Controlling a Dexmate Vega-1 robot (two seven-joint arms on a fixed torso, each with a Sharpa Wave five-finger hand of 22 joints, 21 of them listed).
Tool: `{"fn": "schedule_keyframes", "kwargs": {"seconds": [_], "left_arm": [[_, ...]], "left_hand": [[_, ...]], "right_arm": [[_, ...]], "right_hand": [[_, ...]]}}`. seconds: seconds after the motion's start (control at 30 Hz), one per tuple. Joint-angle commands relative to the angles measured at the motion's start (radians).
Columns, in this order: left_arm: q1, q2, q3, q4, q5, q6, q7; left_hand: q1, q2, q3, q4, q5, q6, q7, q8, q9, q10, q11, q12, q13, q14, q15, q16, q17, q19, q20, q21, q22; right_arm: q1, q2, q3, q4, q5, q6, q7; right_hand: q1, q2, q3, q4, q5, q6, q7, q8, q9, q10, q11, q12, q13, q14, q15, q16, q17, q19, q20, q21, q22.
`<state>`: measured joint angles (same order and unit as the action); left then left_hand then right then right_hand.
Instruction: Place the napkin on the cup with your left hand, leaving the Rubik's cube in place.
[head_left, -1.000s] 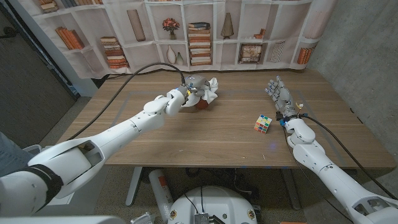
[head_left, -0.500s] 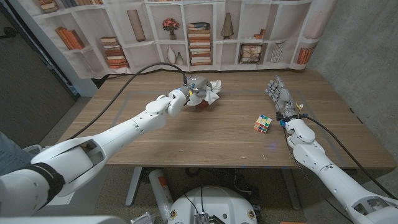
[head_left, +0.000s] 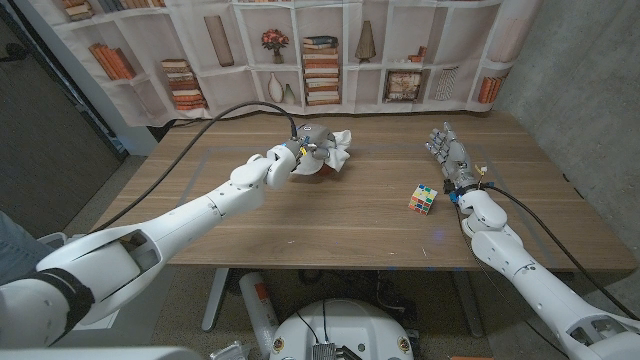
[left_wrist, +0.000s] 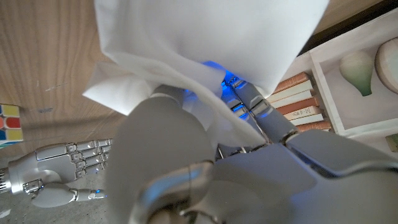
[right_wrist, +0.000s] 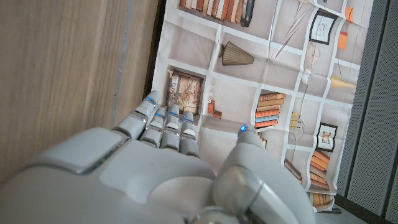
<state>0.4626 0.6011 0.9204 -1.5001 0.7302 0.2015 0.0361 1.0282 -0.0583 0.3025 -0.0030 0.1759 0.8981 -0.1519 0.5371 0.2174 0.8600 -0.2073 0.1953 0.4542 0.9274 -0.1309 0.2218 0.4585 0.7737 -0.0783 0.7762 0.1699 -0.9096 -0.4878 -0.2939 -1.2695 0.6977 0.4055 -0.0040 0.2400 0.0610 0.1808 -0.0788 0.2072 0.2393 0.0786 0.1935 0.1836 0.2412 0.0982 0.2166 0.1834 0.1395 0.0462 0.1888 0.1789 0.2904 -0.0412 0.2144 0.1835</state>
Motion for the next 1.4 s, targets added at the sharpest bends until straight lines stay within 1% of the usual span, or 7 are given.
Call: {"fn": "schedule_keyframes", "kwargs": {"seconds": [0.03, 0.23, 0.33, 0.7, 0.87, 1.0, 1.4], "left_arm": [[0.038, 0.031, -0.032, -0.069, 0.006, 0.039, -0.008], [0.043, 0.034, -0.039, -0.077, 0.007, 0.048, -0.014], [0.044, 0.034, -0.042, -0.080, 0.005, 0.047, -0.016], [0.042, 0.036, -0.051, -0.094, 0.004, 0.055, -0.030], [0.038, 0.038, -0.050, -0.100, 0.007, 0.055, -0.043], [0.034, 0.039, -0.049, -0.107, 0.011, 0.054, -0.052], [0.026, 0.040, -0.050, -0.120, 0.024, 0.055, -0.071]], "left_hand": [[-0.018, -0.006, -0.003, 0.009, 0.008, -0.004, -0.005, -0.002, -0.001, -0.006, -0.001, -0.005, -0.001, -0.003, -0.077, 0.001, 0.000, 0.008, 0.002, -0.002, 0.005], [-0.031, -0.012, -0.009, 0.014, 0.011, -0.010, -0.004, -0.006, -0.003, -0.011, -0.001, -0.004, -0.004, -0.006, -0.077, 0.000, -0.003, 0.010, 0.007, -0.005, 0.005], [-0.038, -0.014, -0.012, 0.018, 0.014, -0.033, -0.009, -0.017, -0.005, -0.021, 0.000, -0.006, -0.006, -0.013, -0.077, -0.002, -0.005, 0.007, 0.012, -0.010, 0.005], [-0.060, -0.022, -0.022, 0.028, 0.027, -0.126, -0.047, -0.059, -0.007, -0.087, 0.000, -0.010, -0.012, -0.050, -0.067, -0.011, -0.011, 0.001, 0.029, -0.030, 0.006], [-0.070, -0.025, -0.029, 0.032, 0.032, -0.148, -0.049, -0.070, -0.005, -0.126, 0.000, -0.009, -0.013, -0.098, -0.049, -0.024, -0.019, -0.027, 0.048, -0.050, 0.007], [-0.078, -0.028, -0.034, 0.035, 0.034, -0.153, -0.046, -0.074, -0.005, -0.148, 0.000, -0.008, -0.014, -0.139, -0.048, -0.033, -0.028, -0.051, 0.061, -0.065, 0.008], [-0.083, -0.029, -0.037, 0.038, 0.037, -0.152, -0.043, -0.076, -0.006, -0.158, 0.000, -0.005, -0.017, -0.142, -0.047, -0.025, -0.034, -0.060, 0.066, -0.075, 0.008]], "right_arm": [[0.008, -0.006, -0.008, -0.018, -0.010, -0.016, -0.002], [0.005, -0.008, -0.009, -0.024, -0.012, -0.020, -0.007], [0.003, -0.008, -0.008, -0.027, -0.012, -0.021, -0.010], [-0.008, -0.012, -0.006, -0.037, -0.013, -0.023, -0.018], [-0.010, -0.013, -0.004, -0.040, -0.012, -0.022, -0.018], [-0.011, -0.012, -0.004, -0.040, -0.012, -0.021, -0.019], [-0.005, -0.004, -0.006, -0.026, -0.011, -0.015, -0.016]], "right_hand": [[0.006, 0.003, 0.004, -0.004, -0.003, 0.011, -0.001, 0.002, 0.005, 0.002, -0.003, -0.004, 0.003, 0.012, -0.002, -0.002, 0.006, 0.009, 0.001, -0.003, 0.003], [0.006, 0.003, 0.003, -0.004, -0.003, 0.011, -0.002, 0.002, 0.005, 0.003, -0.002, -0.004, 0.003, 0.012, -0.002, -0.002, 0.006, 0.009, 0.001, -0.003, 0.003], [0.006, 0.003, 0.003, -0.005, -0.003, 0.011, -0.002, 0.002, 0.005, 0.002, -0.004, -0.004, 0.003, 0.012, -0.002, -0.002, 0.006, 0.009, 0.001, -0.003, 0.003], [0.007, 0.004, 0.003, -0.005, -0.003, 0.012, -0.003, 0.002, 0.005, 0.005, -0.004, -0.003, 0.003, 0.013, 0.000, -0.002, 0.006, 0.009, 0.001, -0.004, 0.003], [0.007, 0.004, 0.003, -0.006, -0.003, 0.012, -0.004, 0.002, 0.005, 0.004, -0.003, -0.003, 0.003, 0.013, 0.000, -0.002, 0.006, 0.010, 0.001, -0.004, 0.003], [0.007, 0.004, 0.003, -0.006, -0.003, 0.012, -0.004, 0.002, 0.005, 0.005, -0.004, -0.003, 0.003, 0.013, 0.000, -0.002, 0.006, 0.009, 0.002, -0.004, 0.003], [0.007, 0.005, 0.003, -0.007, -0.003, 0.013, -0.004, 0.003, 0.005, 0.006, -0.003, -0.003, 0.003, 0.014, -0.001, -0.002, 0.006, 0.010, 0.003, -0.005, 0.003]]}}
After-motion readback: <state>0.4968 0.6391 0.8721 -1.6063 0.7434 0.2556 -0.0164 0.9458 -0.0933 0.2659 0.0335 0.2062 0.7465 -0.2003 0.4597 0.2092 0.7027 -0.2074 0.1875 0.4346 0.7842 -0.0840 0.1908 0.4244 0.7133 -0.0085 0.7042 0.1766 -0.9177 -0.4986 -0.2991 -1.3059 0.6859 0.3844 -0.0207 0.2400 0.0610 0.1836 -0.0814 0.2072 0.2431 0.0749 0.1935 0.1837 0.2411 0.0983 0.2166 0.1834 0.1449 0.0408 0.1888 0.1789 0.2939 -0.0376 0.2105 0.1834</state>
